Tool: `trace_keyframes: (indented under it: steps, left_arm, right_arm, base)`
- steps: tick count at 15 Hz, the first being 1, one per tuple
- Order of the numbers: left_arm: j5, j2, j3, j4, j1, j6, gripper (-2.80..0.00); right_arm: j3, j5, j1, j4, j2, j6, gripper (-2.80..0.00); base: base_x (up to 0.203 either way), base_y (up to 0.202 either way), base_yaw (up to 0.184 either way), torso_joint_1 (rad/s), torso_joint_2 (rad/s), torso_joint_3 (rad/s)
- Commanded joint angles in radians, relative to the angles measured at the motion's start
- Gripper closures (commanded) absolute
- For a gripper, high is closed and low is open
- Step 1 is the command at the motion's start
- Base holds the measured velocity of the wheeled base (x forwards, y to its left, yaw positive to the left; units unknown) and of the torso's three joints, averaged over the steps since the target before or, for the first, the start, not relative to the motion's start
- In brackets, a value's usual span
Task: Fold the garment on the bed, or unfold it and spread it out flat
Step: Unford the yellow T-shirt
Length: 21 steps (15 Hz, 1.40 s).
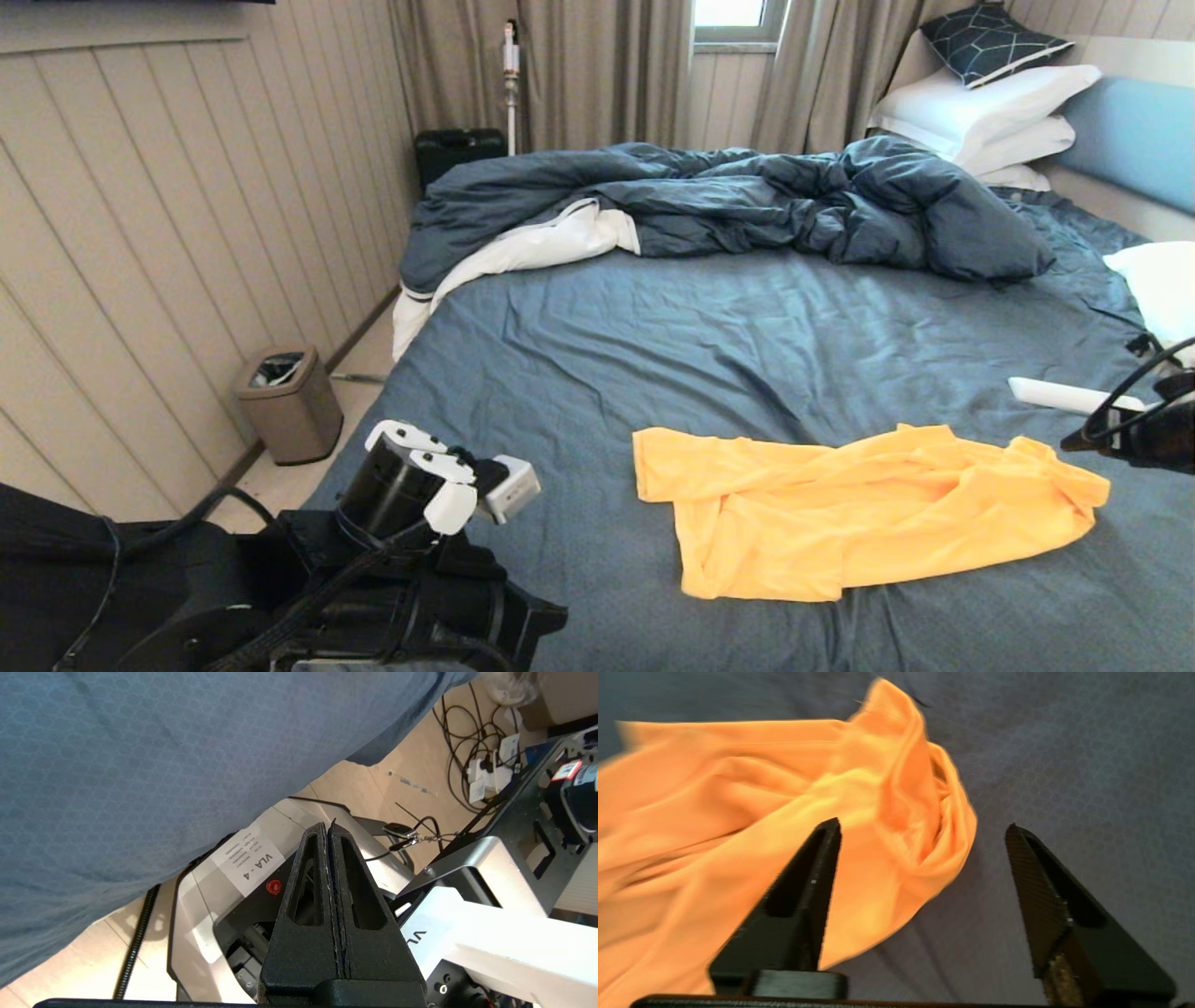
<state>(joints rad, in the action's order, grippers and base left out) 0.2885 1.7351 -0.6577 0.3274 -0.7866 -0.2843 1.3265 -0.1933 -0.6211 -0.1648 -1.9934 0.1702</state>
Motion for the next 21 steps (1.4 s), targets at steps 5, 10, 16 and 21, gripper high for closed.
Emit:
trace_keyframes:
  steps: [5, 10, 16, 21]
  left_arm:
    - [-0.003, -0.037, 0.010, 0.002, 0.000, -0.007, 0.00]
    - [-0.012, -0.064, 0.016, 0.001, 0.039, -0.019, 0.00]
    - [-0.039, -0.022, -0.033, -0.048, 0.080, -0.061, 0.00]
    - [-0.045, 0.104, -0.226, -0.133, 0.078, -0.092, 0.00]
  right_arm:
    - [-0.159, -0.107, 0.115, -0.114, 0.389, -0.002, 0.00]
    - [-0.288, -0.162, 0.433, -0.246, 0.593, -0.154, 0.00]
    - [-0.325, -0.171, 0.691, -0.177, 0.458, -0.319, 0.00]
    - [-0.182, -0.167, 0.741, -0.100, 0.323, -0.352, 0.00]
  base:
    - [0.000, 0.000, 0.000, 0.000, 0.00, 0.000]
    - [0.000, 0.000, 0.000, 0.000, 0.00, 0.000]
    - [0.000, 0.000, 0.000, 0.000, 0.00, 0.000]
    - [0.000, 0.000, 0.000, 0.000, 0.00, 0.000]
